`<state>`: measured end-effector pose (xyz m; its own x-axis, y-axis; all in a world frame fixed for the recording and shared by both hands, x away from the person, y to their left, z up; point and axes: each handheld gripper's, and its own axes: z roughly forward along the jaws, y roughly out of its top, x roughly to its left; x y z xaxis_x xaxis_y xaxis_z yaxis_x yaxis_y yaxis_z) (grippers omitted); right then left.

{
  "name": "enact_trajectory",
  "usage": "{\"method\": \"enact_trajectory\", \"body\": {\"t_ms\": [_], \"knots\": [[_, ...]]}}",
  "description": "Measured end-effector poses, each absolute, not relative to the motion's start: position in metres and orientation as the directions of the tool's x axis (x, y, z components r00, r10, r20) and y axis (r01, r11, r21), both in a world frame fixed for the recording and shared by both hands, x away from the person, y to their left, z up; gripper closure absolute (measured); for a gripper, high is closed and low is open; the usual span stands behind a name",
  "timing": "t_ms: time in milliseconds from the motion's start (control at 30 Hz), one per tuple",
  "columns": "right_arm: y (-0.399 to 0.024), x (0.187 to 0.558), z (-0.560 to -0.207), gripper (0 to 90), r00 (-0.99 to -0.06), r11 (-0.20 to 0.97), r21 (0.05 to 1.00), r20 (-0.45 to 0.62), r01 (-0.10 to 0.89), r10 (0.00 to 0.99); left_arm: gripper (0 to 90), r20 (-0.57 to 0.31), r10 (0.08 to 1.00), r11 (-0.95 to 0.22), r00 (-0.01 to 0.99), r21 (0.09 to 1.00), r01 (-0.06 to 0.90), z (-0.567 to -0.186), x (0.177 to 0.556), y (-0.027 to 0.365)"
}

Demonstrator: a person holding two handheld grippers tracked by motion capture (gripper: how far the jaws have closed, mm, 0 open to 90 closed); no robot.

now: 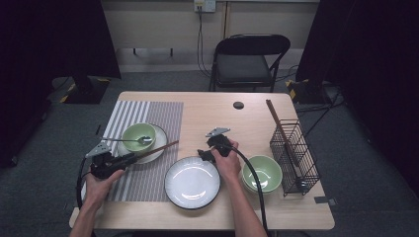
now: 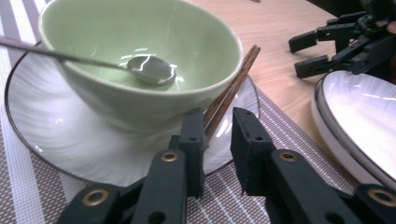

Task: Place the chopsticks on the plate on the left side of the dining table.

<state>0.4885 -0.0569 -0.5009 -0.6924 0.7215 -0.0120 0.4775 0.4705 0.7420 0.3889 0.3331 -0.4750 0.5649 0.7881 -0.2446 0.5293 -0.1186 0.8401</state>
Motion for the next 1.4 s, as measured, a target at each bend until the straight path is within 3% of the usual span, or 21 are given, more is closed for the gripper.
{"method": "enact_trajectory", "body": {"t_ms": [200, 333, 433, 633, 1133, 1400], "knots": [[-0.057, 0.489, -0.501, 22.3, -0.692, 0.471, 0.742, -0.012, 0.477, 0.721, 61.2, -0.201, 0.819, -0.139, 0.537, 0.839, 0.526, -0.478, 0.391, 0.332], [-0.057, 0.489, -0.501, 22.3, -0.692, 0.470, 0.742, -0.012, 0.477, 0.721, 62.5, -0.199, 0.821, -0.148, 0.534, 0.831, 0.536, -0.482, 0.393, 0.332], [-0.057, 0.489, -0.501, 22.3, -0.692, 0.470, 0.742, -0.012, 0.477, 0.721, 70.7, -0.197, 0.815, -0.157, 0.545, 0.830, 0.536, -0.482, 0.393, 0.334], [-0.057, 0.489, -0.501, 22.3, -0.692, 0.470, 0.742, -0.012, 0.477, 0.722, 74.4, -0.204, 0.808, -0.158, 0.553, 0.830, 0.536, -0.481, 0.392, 0.338], [-0.057, 0.489, -0.501, 22.3, -0.693, 0.471, 0.742, -0.013, 0.476, 0.721, 73.7, -0.194, 0.825, -0.146, 0.531, 0.834, 0.531, -0.480, 0.387, 0.351], [-0.057, 0.489, -0.501, 22.3, -0.692, 0.470, 0.742, -0.012, 0.477, 0.722, 67.1, -0.193, 0.833, -0.135, 0.519, 0.838, 0.528, -0.481, 0.388, 0.352]]}}
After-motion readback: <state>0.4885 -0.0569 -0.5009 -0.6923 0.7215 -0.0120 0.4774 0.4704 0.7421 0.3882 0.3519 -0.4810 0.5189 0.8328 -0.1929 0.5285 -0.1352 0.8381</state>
